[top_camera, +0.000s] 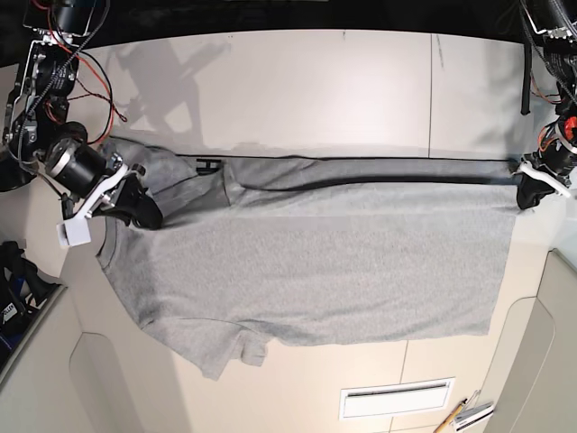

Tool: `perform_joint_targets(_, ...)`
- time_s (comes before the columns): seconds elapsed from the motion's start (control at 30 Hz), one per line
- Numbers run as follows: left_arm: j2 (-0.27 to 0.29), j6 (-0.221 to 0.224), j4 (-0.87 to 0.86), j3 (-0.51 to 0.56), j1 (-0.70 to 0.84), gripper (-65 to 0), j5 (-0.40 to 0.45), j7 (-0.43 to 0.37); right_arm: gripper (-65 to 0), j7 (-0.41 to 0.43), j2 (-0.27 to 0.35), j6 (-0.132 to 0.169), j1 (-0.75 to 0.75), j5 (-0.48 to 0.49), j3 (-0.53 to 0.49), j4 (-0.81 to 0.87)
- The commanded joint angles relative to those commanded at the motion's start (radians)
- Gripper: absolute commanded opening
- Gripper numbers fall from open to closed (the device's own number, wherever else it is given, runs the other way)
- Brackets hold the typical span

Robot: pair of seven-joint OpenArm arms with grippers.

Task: Fold the T-shirt properly
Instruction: 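Grasp the shirt edge with both grippers and lift it, then pull the lifted edge toward the robot and release with both grippers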

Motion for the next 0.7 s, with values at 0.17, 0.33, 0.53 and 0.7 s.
perform_joint_targets(0.17, 0.000, 0.000, -0.085, 0.000, -0.035, -65.0, -0.001, -0.021, -65.0, 0.004, -0.003, 0.000, 0.077, -0.002, -0.006, -0.102)
perform_joint_targets(0.33, 0.001, 0.000, -0.124, 0.000, -0.038, -65.0, 0.000, -0.069, -65.0, 0.040, -0.002, 0.000, 0.093, -0.010, -0.046, -0.203)
perform_joint_targets(0.53, 0.000, 0.000, -0.131, 0.000, -0.046, -58.4, 0.001, -0.074, -39.1, 0.097, -0.002, -0.004, 0.093, -0.084, -0.065, -0.251)
perform_joint_targets(0.7, -0.001, 0.000, -0.131, 0.000, -0.046, -36.4, 0.000, -0.074, -36.1, 0.036, -0.003, -0.004, 0.093, -0.069, -0.006, -0.233)
